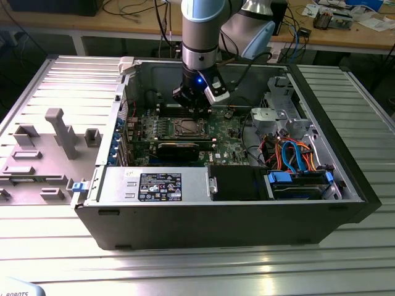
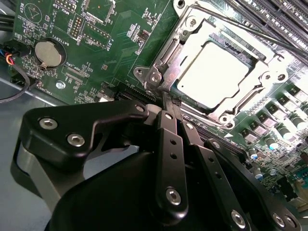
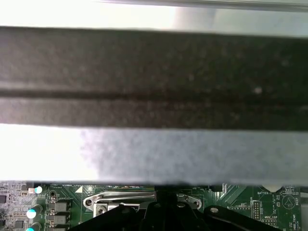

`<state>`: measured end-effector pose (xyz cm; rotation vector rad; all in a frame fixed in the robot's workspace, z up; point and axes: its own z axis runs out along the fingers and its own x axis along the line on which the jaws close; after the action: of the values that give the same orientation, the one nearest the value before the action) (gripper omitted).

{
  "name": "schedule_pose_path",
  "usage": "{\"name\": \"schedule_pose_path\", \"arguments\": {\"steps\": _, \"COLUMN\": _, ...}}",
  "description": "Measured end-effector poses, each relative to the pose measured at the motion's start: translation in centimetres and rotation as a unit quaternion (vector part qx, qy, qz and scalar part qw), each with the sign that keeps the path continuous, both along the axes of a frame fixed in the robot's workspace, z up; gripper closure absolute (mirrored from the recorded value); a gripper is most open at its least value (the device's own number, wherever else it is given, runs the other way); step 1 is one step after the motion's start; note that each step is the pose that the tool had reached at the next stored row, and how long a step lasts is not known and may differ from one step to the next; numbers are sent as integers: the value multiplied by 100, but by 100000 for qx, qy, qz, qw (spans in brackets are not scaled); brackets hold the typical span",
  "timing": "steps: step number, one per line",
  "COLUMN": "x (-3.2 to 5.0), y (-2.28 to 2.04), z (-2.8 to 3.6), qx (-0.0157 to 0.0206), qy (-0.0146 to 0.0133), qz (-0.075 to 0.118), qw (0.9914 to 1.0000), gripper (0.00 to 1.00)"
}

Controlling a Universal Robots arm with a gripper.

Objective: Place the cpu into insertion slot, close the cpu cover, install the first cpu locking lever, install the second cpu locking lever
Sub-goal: 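Install the second cpu locking lever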

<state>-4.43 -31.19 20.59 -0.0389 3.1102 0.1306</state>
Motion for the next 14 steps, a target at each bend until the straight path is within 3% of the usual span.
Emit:
{"name": "schedule_pose_path", "arguments": {"steps": 5, "x": 0, "y": -2, "z": 0, "qx": 0, "qy": 0, "qz": 0, "qw": 100000, "gripper": 89}}
{"name": "schedule_pose_path", "arguments": {"steps": 14, "x": -1, "y": -65, "z": 8, "qx": -17, "qy": 10, "qz": -5, "qw": 100000, "gripper": 89}}
